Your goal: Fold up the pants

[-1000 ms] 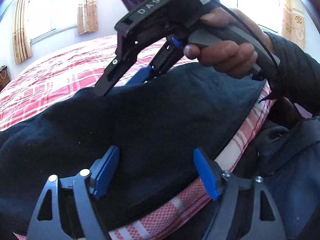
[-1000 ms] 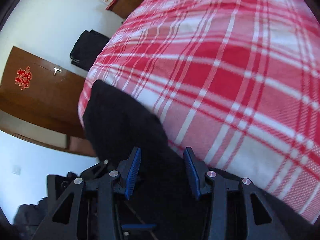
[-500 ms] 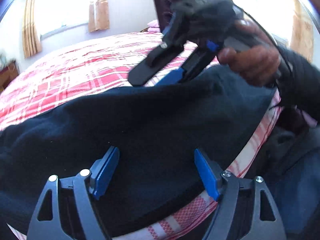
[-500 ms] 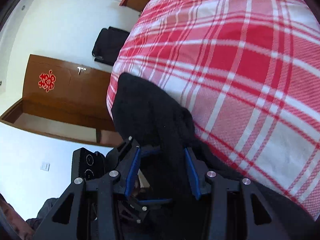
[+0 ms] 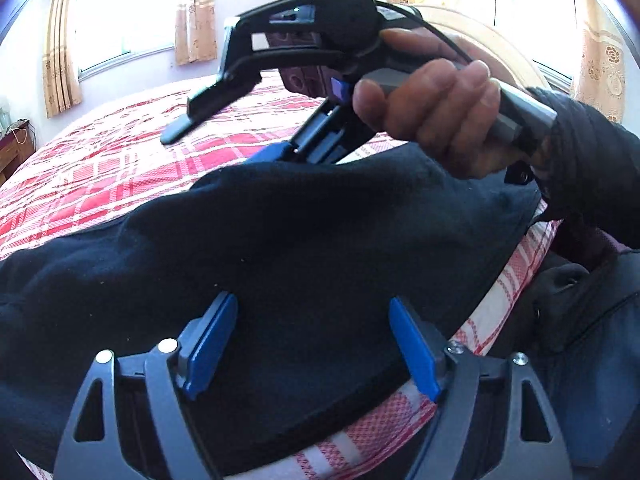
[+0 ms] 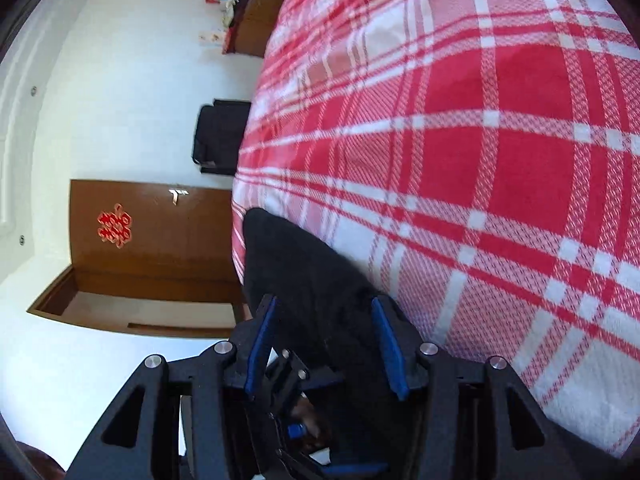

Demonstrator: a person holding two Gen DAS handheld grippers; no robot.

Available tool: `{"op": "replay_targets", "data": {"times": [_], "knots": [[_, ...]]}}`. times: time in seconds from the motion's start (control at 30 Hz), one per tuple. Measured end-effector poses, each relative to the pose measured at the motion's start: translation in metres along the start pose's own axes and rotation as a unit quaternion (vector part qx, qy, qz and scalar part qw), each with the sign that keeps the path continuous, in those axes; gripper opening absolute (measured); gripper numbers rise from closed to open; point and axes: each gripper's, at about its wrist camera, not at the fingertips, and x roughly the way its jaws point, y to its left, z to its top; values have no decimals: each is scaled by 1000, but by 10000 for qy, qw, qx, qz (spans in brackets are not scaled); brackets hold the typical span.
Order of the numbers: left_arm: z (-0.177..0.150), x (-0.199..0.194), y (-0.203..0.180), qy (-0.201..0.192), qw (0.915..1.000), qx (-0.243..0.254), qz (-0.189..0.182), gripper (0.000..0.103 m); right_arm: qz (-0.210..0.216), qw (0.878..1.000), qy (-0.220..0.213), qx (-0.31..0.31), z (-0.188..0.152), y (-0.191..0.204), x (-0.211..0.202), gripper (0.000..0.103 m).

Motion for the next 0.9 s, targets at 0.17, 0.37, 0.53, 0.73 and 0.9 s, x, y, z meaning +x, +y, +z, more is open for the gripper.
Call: {"op": "replay_targets", "data": {"times": [0.17,0.37,0.53,0.73,0.9], "knots": [[2,-4,8,15,10000,-49,-27,82,-379,9992,-104,74,-5,-6,-7,28],[7,-6,18,39,10000,19,-12,82,-538,9981,-158,247,-5,-20,-11,21],[7,-6,21,28,10000,28,-16,82,-417,9986,-250,229,-7,-21,-17,14],[6,-6,19,29,10000,50,3,82,-43,9974,-254,672,-3,-38,-20,15],[5,-5,19,28,10000,56,7,82,-522,9978,-328,263,-9,-25,-21,4]]}}
